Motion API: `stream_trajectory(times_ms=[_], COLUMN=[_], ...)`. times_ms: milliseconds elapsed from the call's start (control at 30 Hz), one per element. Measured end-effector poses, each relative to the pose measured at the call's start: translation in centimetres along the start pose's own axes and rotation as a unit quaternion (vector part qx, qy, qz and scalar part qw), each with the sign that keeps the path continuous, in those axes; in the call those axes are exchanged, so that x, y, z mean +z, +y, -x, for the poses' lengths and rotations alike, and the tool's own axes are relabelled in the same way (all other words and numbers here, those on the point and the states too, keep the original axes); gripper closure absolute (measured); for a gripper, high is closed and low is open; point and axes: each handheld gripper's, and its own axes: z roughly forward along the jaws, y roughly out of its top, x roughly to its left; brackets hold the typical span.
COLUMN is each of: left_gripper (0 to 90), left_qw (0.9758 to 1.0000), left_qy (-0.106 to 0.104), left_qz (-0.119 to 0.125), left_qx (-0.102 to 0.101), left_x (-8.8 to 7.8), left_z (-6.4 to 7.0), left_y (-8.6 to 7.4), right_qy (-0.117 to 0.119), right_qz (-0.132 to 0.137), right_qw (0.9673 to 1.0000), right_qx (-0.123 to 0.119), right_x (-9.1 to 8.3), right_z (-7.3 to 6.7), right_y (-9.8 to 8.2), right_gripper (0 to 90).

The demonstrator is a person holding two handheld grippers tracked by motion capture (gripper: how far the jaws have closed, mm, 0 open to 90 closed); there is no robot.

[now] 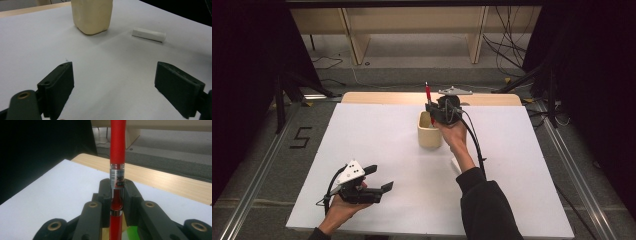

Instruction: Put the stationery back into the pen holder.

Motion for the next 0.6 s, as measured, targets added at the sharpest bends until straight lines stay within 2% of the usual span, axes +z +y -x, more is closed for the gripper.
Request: stream_trajectory(times_ms=[600], left_gripper=[15.5], left_qw=[1.0], left_qy=[0.0], left_qz=[-0.004], left_qx=[0.002], left_x=[0.1], left_z=[0.0], left_y=[-0.1], right_qy=[-0.006], right_qz=[-0.012], right_qw=[0.9998], right_qx=[-0.012], right_x=[1.2], right_z=[-0.7], right_y=[-0.7], right_gripper=[79.1])
